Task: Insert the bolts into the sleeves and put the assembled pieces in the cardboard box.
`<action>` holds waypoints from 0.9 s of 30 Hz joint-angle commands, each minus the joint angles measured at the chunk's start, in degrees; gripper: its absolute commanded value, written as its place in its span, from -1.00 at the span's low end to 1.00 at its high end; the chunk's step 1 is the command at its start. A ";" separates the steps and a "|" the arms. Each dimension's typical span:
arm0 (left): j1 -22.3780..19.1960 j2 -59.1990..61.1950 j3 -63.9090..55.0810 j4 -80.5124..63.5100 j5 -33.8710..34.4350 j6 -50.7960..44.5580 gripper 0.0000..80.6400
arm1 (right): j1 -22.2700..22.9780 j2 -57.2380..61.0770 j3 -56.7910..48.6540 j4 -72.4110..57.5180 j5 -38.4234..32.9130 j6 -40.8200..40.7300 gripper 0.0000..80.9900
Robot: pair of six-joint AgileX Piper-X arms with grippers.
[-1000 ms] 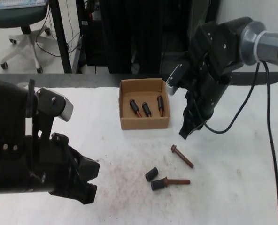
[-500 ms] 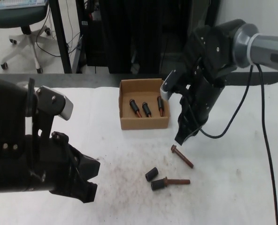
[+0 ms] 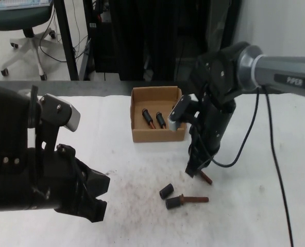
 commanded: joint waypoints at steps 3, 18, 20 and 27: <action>-0.21 0.05 -0.02 -0.63 -0.32 0.40 -0.99 | 0.16 1.02 -0.34 -0.28 0.11 -1.28 -0.51; -0.21 0.05 1.20 -0.63 -0.32 0.40 -0.99 | 0.05 1.02 -0.45 -2.78 2.36 -1.28 -0.51; -0.21 0.05 1.20 -0.63 -0.32 0.40 -0.99 | 0.05 0.60 -0.46 -2.78 2.50 -1.28 -0.51; -0.21 0.05 1.17 -0.83 -0.32 0.40 -0.99 | -0.35 -0.78 -0.59 -2.47 5.00 -1.28 -0.51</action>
